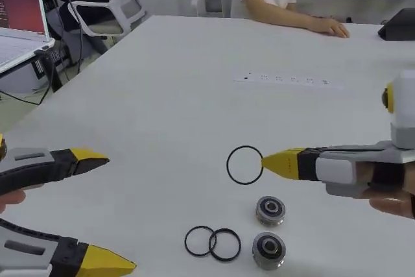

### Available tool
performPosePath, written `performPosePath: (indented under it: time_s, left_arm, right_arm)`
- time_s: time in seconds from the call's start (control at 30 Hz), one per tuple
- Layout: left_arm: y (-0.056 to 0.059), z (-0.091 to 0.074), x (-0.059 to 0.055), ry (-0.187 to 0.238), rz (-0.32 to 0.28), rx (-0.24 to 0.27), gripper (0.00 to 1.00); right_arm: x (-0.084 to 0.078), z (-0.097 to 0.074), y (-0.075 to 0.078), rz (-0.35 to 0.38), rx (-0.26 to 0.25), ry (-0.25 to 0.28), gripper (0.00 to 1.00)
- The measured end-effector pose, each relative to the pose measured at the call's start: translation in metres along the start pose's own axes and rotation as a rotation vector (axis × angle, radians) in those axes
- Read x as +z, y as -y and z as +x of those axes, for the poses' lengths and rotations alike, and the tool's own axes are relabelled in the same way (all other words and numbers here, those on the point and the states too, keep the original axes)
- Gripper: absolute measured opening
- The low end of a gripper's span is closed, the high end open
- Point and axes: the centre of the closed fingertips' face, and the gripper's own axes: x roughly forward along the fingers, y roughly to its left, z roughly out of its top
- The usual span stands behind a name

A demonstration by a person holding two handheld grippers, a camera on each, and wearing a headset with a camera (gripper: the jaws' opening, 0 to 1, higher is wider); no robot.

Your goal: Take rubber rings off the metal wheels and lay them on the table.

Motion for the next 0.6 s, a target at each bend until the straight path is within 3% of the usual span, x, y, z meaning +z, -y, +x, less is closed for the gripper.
performPosePath:
  time_s: [0.37,0.6]
  left_arm:
    - [0.003,-0.001,-0.002,0.012,-0.024,0.012,0.86]
    - [0.004,-0.005,-0.006,-0.001,-0.028,0.016,0.86]
  right_arm:
    - [-0.03,0.038,-0.017,-0.047,0.072,-0.161,0.0]
    - [-0.055,0.058,-0.013,-0.057,0.076,-0.261,0.0]
